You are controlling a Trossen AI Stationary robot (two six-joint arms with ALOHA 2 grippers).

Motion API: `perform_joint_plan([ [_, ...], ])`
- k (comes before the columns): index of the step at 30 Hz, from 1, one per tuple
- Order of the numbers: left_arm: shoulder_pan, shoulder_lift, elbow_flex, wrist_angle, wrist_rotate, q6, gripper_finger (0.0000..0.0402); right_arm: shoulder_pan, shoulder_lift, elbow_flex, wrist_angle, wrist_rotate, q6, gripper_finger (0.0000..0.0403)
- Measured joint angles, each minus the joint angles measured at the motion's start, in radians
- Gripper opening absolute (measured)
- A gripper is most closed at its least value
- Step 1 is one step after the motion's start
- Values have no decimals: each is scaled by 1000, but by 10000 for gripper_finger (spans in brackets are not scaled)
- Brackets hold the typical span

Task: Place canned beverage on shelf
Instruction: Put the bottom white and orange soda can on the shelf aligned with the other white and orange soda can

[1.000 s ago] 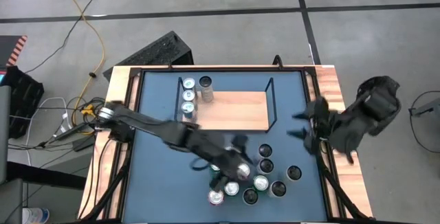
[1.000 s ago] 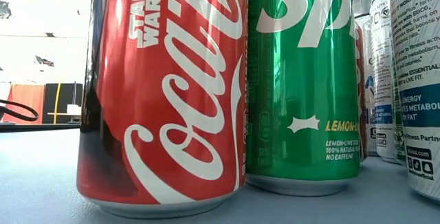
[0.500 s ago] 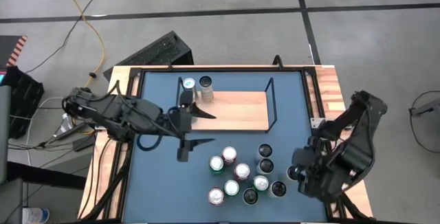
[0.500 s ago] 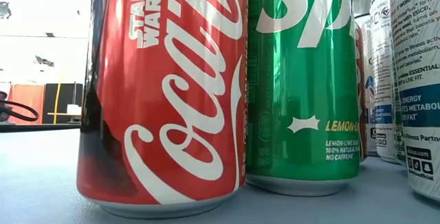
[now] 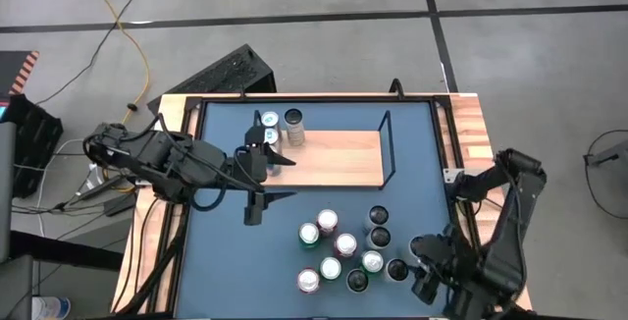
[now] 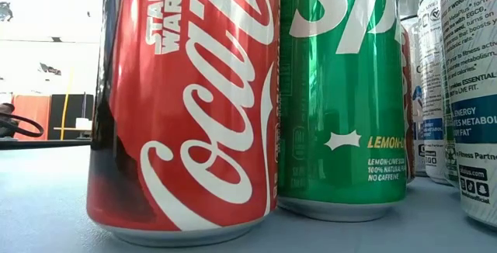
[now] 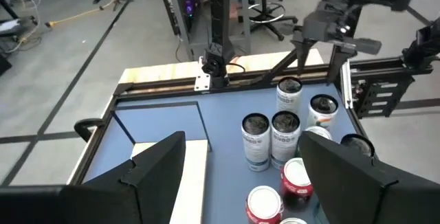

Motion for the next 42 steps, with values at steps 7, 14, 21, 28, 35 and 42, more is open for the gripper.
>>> perform_joint_plan([
  [7, 0, 0, 0, 0, 0, -17, 273, 89, 143, 0, 7, 30, 201, 271],
  [14, 0, 0, 0, 0, 3, -35, 273, 103, 266, 0, 27, 32, 314, 271],
  [21, 0, 0, 0, -1, 4, -34, 273, 78, 362, 0, 79, 17, 391, 271],
  [28, 10, 0, 0, -26, 3, -33, 273, 79, 446, -2, 144, 3, 430, 270],
  [35, 10, 1, 0, -33, 1, -52, 273, 75, 460, 0, 186, 38, 428, 270],
  [42, 10, 1, 0, -38, -26, -67, 273, 68, 460, -1, 260, -47, 351, 270],
])
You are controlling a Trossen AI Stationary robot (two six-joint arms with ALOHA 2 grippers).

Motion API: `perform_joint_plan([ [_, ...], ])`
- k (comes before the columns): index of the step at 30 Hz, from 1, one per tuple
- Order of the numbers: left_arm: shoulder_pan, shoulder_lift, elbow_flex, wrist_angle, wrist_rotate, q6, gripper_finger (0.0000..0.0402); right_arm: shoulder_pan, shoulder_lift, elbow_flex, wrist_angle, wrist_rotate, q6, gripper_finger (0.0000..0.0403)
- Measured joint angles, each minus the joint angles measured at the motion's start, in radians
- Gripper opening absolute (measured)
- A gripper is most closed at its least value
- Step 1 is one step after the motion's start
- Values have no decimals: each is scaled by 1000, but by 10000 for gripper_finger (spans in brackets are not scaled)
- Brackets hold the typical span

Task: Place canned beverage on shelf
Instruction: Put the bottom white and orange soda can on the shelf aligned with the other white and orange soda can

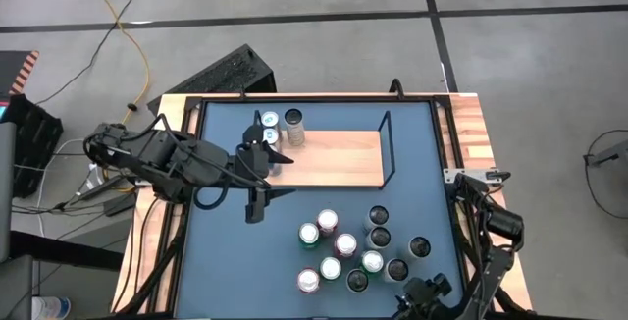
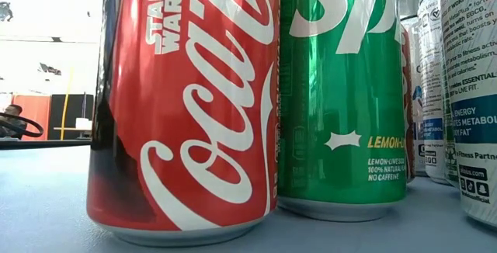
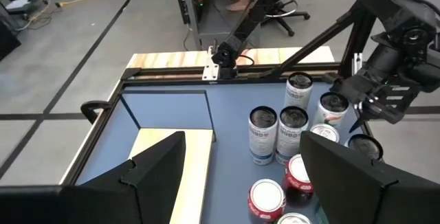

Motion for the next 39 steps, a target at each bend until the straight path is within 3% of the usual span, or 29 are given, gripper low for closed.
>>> perform_joint_plan([
  [8, 0, 0, 0, 19, -2, -33, 273, -6, -25, 0, -46, -59, -237, 270],
  [11, 0, 0, 0, 39, -21, -64, 273, 12, -21, 1, -37, -47, -194, 270],
  [16, 0, 0, 0, 39, -28, -133, 273, 92, -4, -45, -33, 134, 15, 270],
  [24, 0, 0, 0, 44, -20, -170, 273, 83, -5, -68, -60, 211, -14, 275],
  [34, 0, 0, 0, 43, -21, -208, 273, 79, -8, -20, -138, 238, -43, 355],
  [39, 1, 0, 0, 20, -21, -227, 273, 76, -8, 15, -59, 356, -82, 381],
])
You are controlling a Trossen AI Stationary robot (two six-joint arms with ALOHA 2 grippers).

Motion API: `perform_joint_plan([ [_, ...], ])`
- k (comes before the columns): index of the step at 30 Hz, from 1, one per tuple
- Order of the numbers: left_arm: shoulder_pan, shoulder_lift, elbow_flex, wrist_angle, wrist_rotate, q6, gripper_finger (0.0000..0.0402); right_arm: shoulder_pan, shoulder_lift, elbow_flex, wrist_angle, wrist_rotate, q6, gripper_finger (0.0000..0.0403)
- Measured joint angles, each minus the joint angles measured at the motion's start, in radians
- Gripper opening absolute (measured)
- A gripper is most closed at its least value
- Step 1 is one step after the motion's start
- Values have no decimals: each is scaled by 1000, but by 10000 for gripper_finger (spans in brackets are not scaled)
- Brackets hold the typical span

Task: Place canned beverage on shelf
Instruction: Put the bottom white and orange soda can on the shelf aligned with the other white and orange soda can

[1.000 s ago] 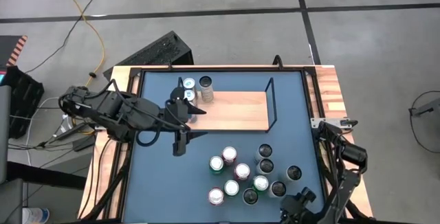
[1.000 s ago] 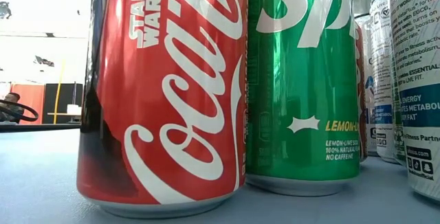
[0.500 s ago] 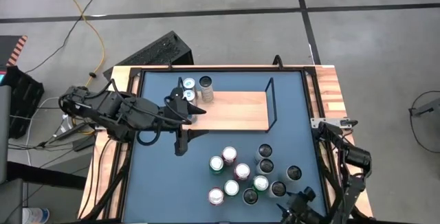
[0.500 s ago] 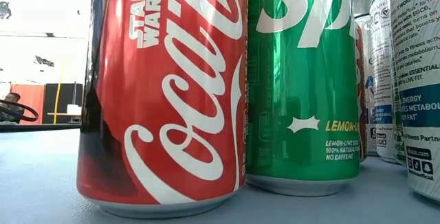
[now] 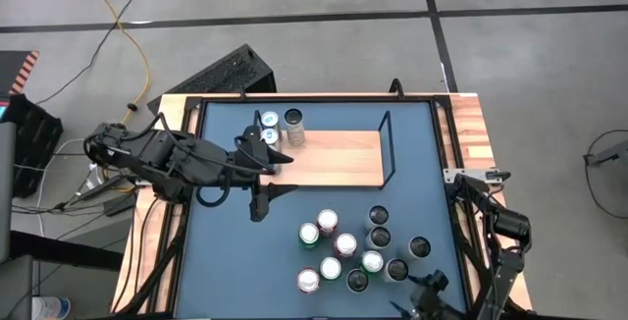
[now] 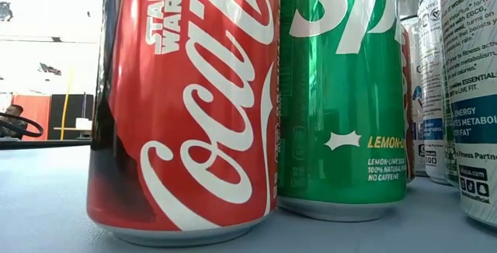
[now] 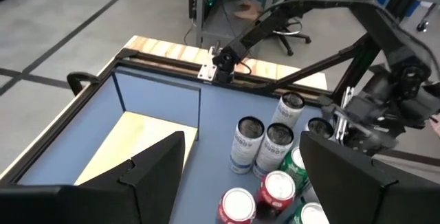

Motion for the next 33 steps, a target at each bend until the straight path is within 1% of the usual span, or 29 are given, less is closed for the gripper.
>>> perform_joint_plan([
  [3, 0, 0, 0, -14, 0, -4, 273, -3, -1, 25, 34, 60, -40, 380],
  [8, 0, 0, 0, -23, 1, -4, 273, -28, -2, 20, 27, 54, -36, 379],
  [19, 0, 0, 0, -25, 2, -1, 273, -55, 0, -3, 1, 36, 62, 379],
  [23, 0, 0, 0, -25, 2, -1, 273, -46, 0, -3, -38, 10, 117, 379],
  [28, 0, 0, 0, -25, 2, -2, 273, -46, 1, -3, -168, -24, 163, 379],
  [33, 0, 0, 0, -25, 2, -3, 273, -50, 1, -3, -208, 4, 164, 379],
])
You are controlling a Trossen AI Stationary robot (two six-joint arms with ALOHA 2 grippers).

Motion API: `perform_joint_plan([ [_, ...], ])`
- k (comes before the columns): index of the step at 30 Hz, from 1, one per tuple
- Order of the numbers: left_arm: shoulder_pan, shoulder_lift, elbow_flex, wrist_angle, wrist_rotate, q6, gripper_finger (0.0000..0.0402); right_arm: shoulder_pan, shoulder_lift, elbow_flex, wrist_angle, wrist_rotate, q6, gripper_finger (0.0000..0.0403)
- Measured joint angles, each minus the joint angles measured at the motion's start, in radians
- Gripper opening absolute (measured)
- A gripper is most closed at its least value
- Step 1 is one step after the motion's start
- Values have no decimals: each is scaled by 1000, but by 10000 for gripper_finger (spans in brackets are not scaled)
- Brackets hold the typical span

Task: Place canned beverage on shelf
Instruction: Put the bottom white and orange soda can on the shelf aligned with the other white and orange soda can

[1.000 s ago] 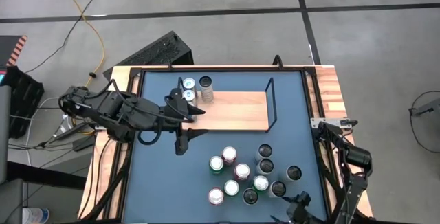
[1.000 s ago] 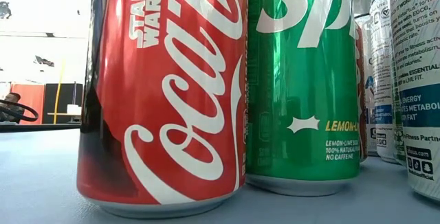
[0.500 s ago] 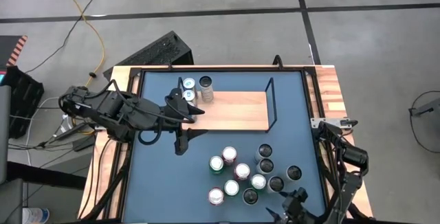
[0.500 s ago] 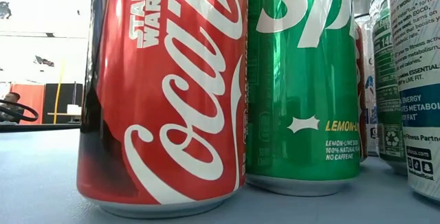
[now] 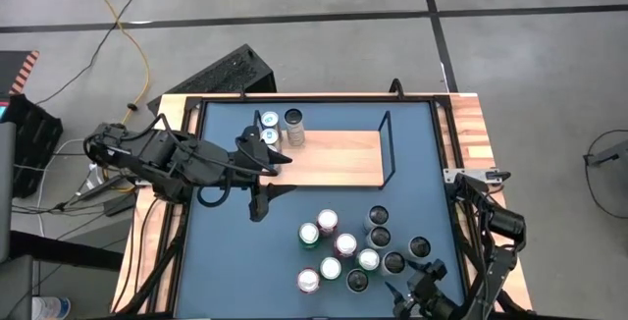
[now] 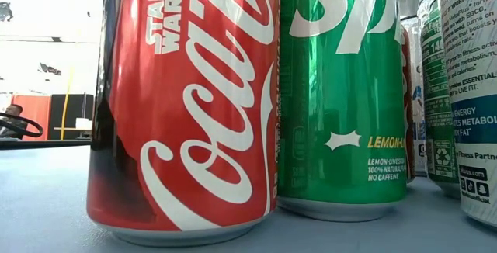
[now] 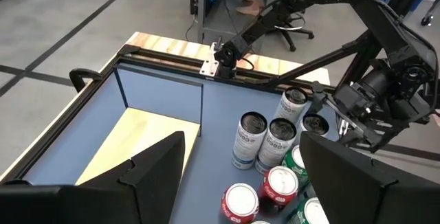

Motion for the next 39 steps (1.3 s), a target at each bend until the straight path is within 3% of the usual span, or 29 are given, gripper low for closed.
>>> perform_joint_plan([
  [17, 0, 0, 0, 0, -9, 10, 273, -65, 6, -15, 27, 92, -34, 371],
  [22, 0, 0, 0, 0, -9, 10, 273, -58, 6, -15, 21, 62, -35, 325],
  [31, 0, 0, 0, -1, -9, 10, 273, -54, 6, -15, 17, 43, -39, 186],
  [39, 0, 0, 0, -1, -9, 11, 273, -40, 6, -15, 14, 33, -30, 181],
])
